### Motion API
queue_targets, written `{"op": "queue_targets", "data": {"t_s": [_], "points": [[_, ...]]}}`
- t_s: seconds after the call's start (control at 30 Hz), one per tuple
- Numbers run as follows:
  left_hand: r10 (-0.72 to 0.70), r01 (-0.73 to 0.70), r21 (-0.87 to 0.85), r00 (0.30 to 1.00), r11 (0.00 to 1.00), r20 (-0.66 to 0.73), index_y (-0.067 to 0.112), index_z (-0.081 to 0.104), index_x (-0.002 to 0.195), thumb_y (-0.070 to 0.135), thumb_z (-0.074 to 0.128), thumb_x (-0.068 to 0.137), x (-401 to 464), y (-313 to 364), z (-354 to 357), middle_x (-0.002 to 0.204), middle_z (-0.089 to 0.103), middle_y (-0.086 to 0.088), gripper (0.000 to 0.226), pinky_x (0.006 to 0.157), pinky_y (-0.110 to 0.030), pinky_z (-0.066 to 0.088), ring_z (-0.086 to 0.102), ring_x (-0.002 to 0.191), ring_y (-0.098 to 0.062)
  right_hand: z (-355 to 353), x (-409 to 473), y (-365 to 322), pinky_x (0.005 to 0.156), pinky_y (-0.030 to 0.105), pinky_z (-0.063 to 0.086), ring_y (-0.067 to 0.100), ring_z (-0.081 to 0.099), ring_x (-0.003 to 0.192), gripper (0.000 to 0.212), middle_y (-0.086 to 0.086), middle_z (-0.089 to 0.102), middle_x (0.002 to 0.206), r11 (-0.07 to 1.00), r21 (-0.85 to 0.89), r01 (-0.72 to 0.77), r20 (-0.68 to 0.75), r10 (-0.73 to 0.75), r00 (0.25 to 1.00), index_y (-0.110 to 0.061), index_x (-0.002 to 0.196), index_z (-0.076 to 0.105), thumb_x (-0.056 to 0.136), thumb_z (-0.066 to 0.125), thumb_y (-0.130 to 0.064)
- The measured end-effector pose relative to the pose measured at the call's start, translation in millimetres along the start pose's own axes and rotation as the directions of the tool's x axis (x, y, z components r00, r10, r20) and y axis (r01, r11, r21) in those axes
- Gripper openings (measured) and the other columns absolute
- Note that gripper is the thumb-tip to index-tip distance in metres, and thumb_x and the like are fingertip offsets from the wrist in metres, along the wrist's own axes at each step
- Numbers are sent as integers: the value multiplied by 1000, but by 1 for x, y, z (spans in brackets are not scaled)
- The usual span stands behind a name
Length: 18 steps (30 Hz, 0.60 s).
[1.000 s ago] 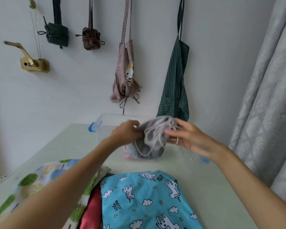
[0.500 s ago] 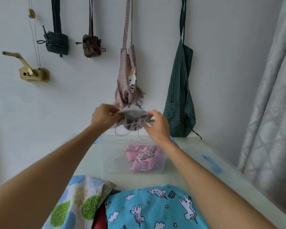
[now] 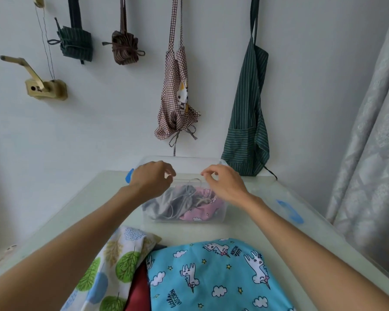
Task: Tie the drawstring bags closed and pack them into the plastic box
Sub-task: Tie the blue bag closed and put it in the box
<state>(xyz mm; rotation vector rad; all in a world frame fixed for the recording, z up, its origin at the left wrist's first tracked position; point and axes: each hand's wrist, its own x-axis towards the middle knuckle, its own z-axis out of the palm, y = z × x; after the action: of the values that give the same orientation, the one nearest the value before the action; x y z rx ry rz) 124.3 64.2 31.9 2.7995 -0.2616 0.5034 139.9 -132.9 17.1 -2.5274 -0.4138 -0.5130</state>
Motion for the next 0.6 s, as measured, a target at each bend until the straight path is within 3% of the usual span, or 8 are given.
{"op": "queue_targets", "data": {"t_s": [0.1,0.2,0.27,0.33,0.4,0.43,0.5,0.6], "points": [[-6,3,-48,997,999,-72,31,69,100,26,52,91,-30,17,1,107,68,12,20,76,-25,46,64,99,-15,-16,-33,4,85,23,41,8,53,103,18,-11,66,106,997,44,67,-104,-63,993,-25,102,68,93,53,-23],[-75,63,80,984,995,159,22,67,94,39,52,91,-61,26,2,101,68,1,23,78,-29,48,63,88,-21,-32,-76,12,74,20,43,5,56,94,14,-17,64,93,999,35,40,-35,-39,999,-27,98,68,92,55,-25],[-134,61,220,933,974,335,12,61,91,52,45,93,-82,31,3,86,64,1,43,80,-30,49,62,83,-19,-38,-102,24,82,25,46,8,56,101,24,-11,63,109,992,-39,-120,172,125,977,-24,112,63,92,55,-34],[-201,62,285,849,956,489,13,57,82,63,38,90,-101,34,10,66,60,6,55,73,-25,51,62,65,-11,-35,-123,39,96,34,45,17,54,114,50,-1,56,126,933,-181,-311,395,358,846,-17,127,52,89,54,-50],[-224,84,253,769,964,599,13,63,85,65,43,87,-113,35,23,64,65,5,56,66,-20,53,60,53,-6,-26,-142,52,96,37,46,21,58,110,60,4,58,122,882,-232,-411,491,471,733,-12,123,51,84,55,-58],[-200,83,213,763,973,614,12,65,86,60,50,87,-117,37,31,68,68,4,50,71,-22,54,61,54,-5,-21,-151,57,94,37,48,21,60,107,56,4,61,118,881,-188,-435,488,468,737,-13,119,53,83,58,-55],[-126,51,153,839,987,530,11,69,94,38,60,89,-119,40,46,84,73,0,29,87,-31,53,65,69,-12,-13,-162,65,92,36,49,19,61,104,38,1,65,115,903,-35,-428,420,402,814,-18,115,57,84,65,-39],[-79,56,83,949,995,306,15,68,92,22,55,88,-115,42,57,95,70,-6,16,82,-37,53,65,87,-27,-13,-166,69,72,32,54,8,60,73,18,-7,69,92,945,86,-316,247,287,925,-20,107,65,90,61,-23]]}}
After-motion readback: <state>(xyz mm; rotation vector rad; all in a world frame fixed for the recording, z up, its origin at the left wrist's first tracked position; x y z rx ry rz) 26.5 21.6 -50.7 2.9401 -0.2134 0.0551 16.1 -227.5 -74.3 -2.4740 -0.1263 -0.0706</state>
